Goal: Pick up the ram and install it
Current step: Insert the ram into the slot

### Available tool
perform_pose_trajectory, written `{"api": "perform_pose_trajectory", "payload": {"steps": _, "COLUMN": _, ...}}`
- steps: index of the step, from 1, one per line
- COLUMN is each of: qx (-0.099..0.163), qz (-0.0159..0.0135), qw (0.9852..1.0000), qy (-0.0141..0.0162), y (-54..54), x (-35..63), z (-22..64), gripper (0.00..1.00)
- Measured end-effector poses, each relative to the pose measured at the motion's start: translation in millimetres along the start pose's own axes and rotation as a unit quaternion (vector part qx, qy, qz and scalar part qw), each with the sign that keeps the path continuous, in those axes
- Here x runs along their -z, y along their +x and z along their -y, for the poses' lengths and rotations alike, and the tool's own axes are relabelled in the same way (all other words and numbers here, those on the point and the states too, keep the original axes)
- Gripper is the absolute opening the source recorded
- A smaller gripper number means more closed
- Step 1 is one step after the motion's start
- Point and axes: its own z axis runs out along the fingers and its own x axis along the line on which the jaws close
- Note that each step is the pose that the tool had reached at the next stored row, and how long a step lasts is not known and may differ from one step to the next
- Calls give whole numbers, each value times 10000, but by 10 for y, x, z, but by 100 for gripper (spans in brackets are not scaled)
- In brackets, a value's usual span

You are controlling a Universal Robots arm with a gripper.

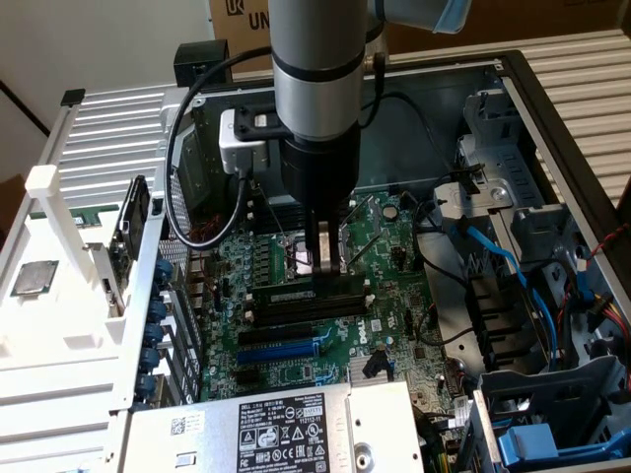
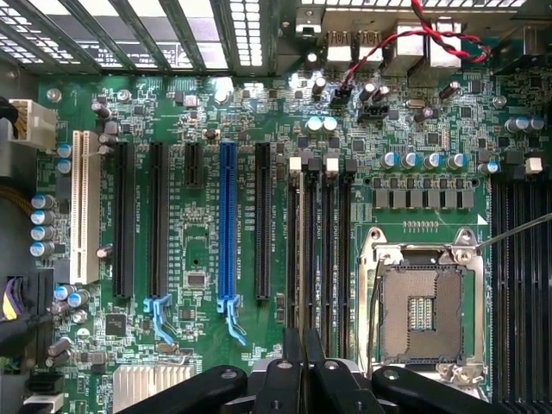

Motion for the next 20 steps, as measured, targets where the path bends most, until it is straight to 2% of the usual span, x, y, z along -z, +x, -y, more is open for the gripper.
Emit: {"api": "perform_pose_trajectory", "payload": {"steps": 20, "qx": -34, "qz": 1, "qw": 10000, "qy": 1, "y": 16, "x": -43, "z": -4, "gripper": 12}}
